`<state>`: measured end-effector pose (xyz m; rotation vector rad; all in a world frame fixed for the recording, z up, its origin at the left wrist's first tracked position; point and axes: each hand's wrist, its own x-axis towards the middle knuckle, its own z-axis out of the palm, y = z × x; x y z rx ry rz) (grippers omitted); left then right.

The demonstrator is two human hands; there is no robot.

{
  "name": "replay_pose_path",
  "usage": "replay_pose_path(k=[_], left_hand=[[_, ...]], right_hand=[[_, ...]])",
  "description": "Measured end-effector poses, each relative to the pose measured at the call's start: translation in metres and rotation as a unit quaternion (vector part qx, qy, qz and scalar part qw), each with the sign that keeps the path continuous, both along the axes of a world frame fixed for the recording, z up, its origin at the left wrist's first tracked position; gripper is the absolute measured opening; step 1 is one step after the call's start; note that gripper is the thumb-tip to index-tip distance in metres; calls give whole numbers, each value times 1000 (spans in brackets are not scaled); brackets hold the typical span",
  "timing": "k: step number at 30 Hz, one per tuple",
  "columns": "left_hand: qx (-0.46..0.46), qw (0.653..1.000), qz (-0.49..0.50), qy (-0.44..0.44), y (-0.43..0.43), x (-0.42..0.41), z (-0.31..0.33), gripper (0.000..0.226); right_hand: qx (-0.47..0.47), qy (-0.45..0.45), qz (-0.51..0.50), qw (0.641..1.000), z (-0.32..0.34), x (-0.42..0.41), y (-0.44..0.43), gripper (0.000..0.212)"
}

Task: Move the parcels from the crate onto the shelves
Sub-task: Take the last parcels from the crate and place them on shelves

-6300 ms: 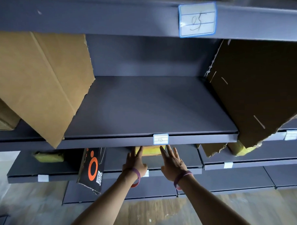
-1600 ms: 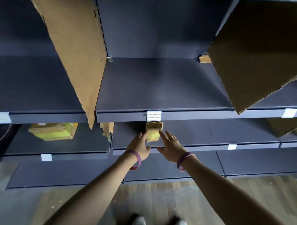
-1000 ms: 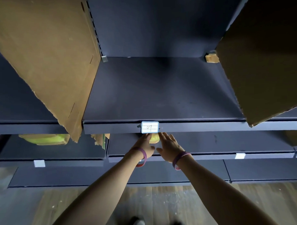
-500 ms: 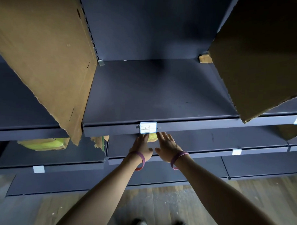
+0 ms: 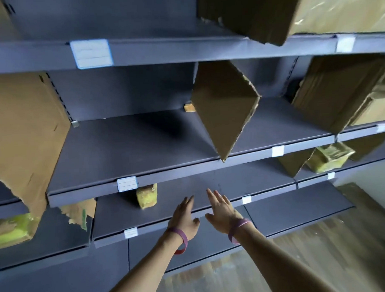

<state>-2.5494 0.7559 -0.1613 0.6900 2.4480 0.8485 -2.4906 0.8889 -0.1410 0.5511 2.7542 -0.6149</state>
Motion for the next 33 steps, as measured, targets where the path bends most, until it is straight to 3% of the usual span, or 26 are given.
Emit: replay_pose_path(k=[14, 29, 33], left_hand=[[-22, 987, 89, 129, 103, 122, 112, 71], [35, 961, 42, 273, 194, 140, 224, 67], [100, 930, 36, 352, 212, 125, 268, 67]], right_hand=[[9, 130, 113, 985, 86, 99, 120, 79], [51, 235, 88, 967, 186, 122, 222, 78], [62, 331, 82, 938, 233, 111, 244, 78]])
